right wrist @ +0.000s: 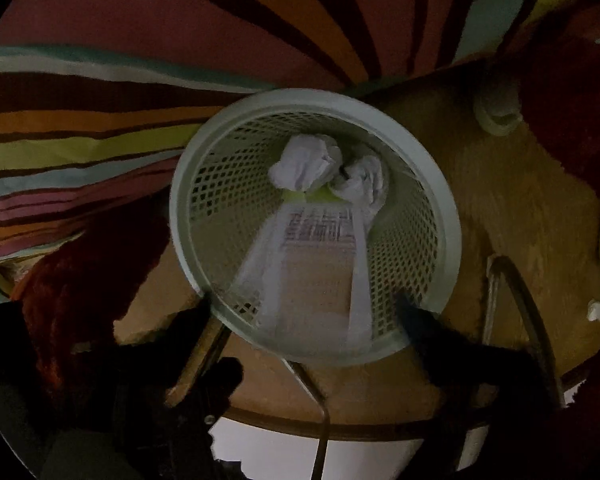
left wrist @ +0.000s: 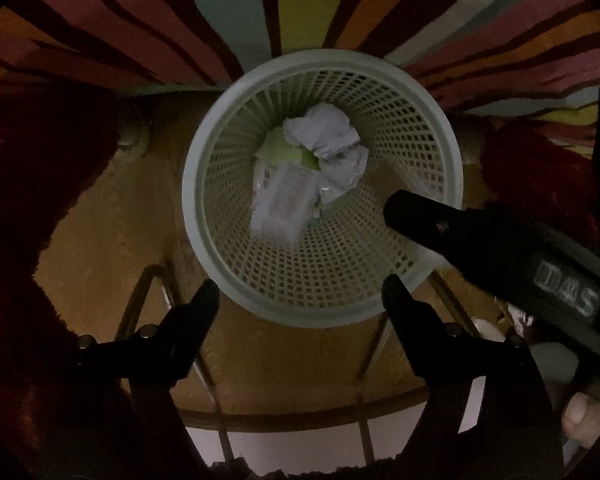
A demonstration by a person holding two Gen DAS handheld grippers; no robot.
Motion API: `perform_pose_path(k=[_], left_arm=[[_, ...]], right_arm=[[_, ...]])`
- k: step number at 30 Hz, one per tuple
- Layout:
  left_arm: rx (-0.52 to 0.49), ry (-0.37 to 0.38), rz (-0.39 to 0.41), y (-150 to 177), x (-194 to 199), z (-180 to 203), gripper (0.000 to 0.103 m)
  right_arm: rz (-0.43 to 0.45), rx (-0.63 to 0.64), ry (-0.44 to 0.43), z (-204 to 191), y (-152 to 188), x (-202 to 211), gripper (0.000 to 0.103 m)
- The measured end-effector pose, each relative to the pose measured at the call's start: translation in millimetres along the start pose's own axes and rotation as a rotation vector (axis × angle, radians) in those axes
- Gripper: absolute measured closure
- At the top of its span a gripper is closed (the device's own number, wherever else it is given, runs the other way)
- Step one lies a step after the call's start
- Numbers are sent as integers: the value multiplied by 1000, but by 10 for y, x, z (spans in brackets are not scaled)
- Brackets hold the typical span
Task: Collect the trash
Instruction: 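Lift both tools away from the wastebasket back toward the bed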
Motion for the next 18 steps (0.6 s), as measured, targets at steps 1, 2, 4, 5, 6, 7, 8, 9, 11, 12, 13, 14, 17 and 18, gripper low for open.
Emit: perform_pose_path(k=[1,2,4,5,6,7,8,9,11,12,13,14,17,18], left_arm=[[1,-1,-2,4,0,-2,22],[0,0,-5,5,-8,-3,22],[1,-1,-8,7,-16,1,22],[2,0,-7,5,-15,5,22],[2,3,-7,1,-9,7,22],[2,6,-7,0,-6,7,22],[2,8,-6,0,-3,7,22],[3,11,-5,-2,4,-5,22],[4,15,-1,-8,18,-23,22],[5,16,1,-8,28,-27,22],[6,17,3,-8,34,-26,22],[7,19,6,-6,34,-26,22],[14,28,25,-11,82,-32,22],[18,31,37,-13,115,-42,22]], right_arm=[[8,-11,-1,13,-11,15,8],[15,-21,-6,12,-25,25,8],[29,-42,-14,30,-40,42,8],[29,-53,-17,46,-38,47,8],[27,-59,-21,58,-36,45,8],[24,-67,-23,74,-29,49,8],[23,-70,-23,82,-30,52,8],[23,-70,-22,85,-24,59,8],[25,-65,-21,77,-25,69,8],[26,-63,-21,64,-28,63,8],[27,-61,-22,88,-17,49,8],[29,-59,-22,79,-13,42,8],[38,-55,-24,61,-15,65,8],[42,-51,-26,51,-8,80,8]])
Point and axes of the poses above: each gripper's, at about its wrist camera, not at the fingertips, and x roughly against the way its jaws point, z to its right, y to its underside, the point moved 9 cm from there along -x, roughly the way its jaws point, and after that the axes turned 8 degrees about z, right-handed, at the moved point
